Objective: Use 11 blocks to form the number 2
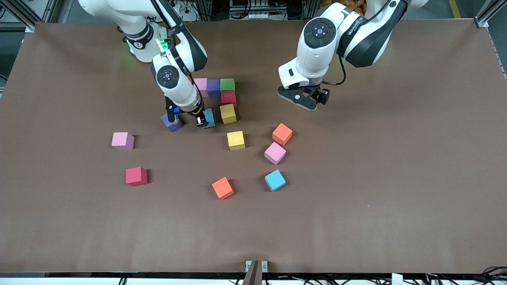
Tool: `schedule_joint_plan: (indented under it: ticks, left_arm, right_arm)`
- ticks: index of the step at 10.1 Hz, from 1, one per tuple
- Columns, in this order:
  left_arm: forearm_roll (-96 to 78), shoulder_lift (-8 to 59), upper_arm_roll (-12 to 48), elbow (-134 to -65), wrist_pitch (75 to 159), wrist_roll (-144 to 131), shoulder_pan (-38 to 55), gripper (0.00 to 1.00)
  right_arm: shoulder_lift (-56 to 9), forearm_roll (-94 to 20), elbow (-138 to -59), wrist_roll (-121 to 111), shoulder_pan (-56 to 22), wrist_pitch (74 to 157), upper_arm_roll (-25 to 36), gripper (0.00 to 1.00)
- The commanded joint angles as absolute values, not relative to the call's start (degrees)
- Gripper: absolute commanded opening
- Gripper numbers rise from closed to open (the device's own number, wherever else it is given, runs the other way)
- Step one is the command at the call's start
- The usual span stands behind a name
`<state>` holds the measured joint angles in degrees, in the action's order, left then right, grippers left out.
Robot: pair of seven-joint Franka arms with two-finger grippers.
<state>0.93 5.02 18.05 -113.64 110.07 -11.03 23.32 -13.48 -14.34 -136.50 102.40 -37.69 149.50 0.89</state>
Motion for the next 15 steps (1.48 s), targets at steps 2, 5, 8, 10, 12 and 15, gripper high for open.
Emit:
schedule_joint_plan:
  ticks: [2, 5, 8, 10, 12, 15]
  left_arm:
    - [0.0, 5.2, 18.6, -112.3, 105.4, -9.1, 22.1, 1.00]
    - [1.7, 8.0, 18.6, -112.3, 109.0, -6.9, 19.7, 1.00]
    - [3.0, 12.7, 18.5, -112.9, 117.0, -6.0, 18.4, 1.00]
    - [3.0, 17.2, 18.5, -113.4, 125.6, -7.2, 18.4, 1.00]
    - [3.0, 21.3, 18.5, -114.3, 136.6, -8.1, 18.5, 1.00]
    - [3.0, 26.2, 18.5, -115.2, 147.6, -15.8, 21.8, 1.00]
  right_arm:
    - [-13.5, -15.2, -137.7, 106.3, -38.5, 152.5, -1.2, 0.00]
    - [-13.6, -15.2, -137.7, 106.5, -38.5, 152.8, -1.4, 0.00]
    - [-14.4, -15.2, -137.7, 107.2, -38.5, 154.4, -1.4, 0.00]
    - [-14.2, -15.2, -138.7, 107.3, -38.2, 155.0, -1.4, 0.00]
    - [-14.2, -15.2, -138.9, 107.3, -38.2, 155.3, -1.5, 0.00]
    - [-14.3, -15.3, -138.8, 108.2, -38.2, 156.4, -1.6, 0.00]
